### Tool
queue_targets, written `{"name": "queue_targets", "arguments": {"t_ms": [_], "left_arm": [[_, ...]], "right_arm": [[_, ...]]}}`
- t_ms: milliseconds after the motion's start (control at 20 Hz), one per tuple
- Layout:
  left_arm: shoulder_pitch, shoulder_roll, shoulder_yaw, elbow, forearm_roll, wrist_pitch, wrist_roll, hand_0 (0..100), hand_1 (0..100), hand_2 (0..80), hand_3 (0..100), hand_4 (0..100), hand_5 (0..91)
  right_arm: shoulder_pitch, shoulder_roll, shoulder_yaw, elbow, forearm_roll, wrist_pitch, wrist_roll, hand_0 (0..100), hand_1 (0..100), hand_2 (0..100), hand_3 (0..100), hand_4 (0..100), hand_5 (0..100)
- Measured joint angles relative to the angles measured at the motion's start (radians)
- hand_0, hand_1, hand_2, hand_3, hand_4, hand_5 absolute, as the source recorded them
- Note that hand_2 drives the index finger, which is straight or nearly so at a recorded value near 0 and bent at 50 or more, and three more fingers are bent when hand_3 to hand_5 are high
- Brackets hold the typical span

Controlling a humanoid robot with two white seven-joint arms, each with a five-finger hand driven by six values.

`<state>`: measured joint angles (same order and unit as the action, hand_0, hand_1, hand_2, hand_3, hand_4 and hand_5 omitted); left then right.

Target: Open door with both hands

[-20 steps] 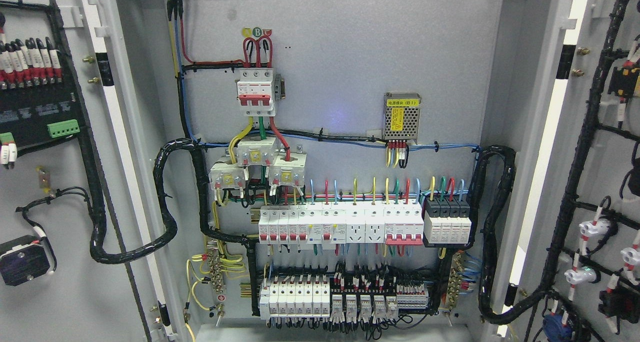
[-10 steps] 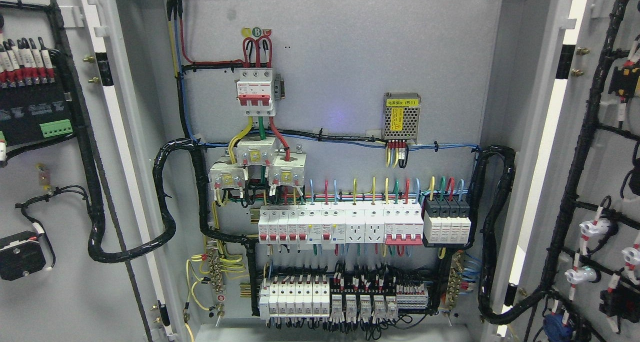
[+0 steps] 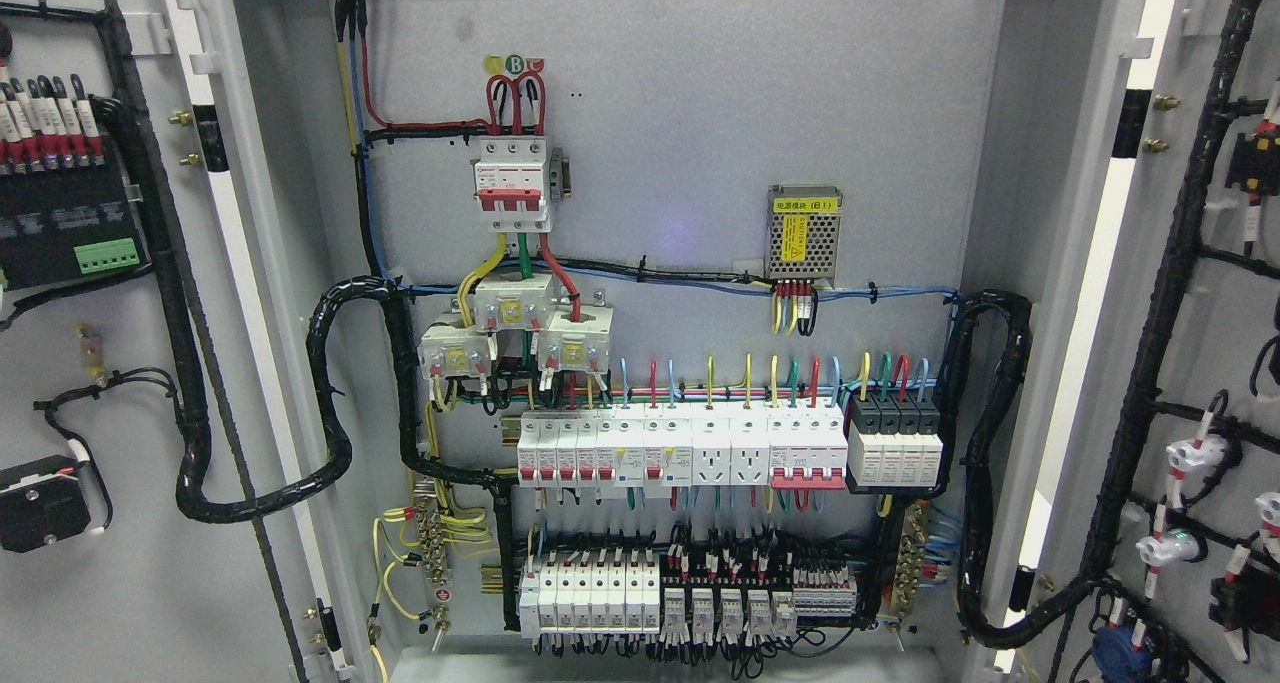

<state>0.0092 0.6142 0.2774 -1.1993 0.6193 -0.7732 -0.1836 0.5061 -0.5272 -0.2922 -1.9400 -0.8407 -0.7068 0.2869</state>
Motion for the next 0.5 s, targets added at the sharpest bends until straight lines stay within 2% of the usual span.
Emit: {"name": "queue_targets", "arguments": {"t_ms": [501], "left_arm": [[0.025,0.004,-0.013,0.005,0.008,0.0,0.0,0,0,0.0,0,3,0.0]], "right_arm": [[0.009,0.005,-0.012,0.01,-0.006,0.0,-0.019,11,0,0,0,0,0]]}}
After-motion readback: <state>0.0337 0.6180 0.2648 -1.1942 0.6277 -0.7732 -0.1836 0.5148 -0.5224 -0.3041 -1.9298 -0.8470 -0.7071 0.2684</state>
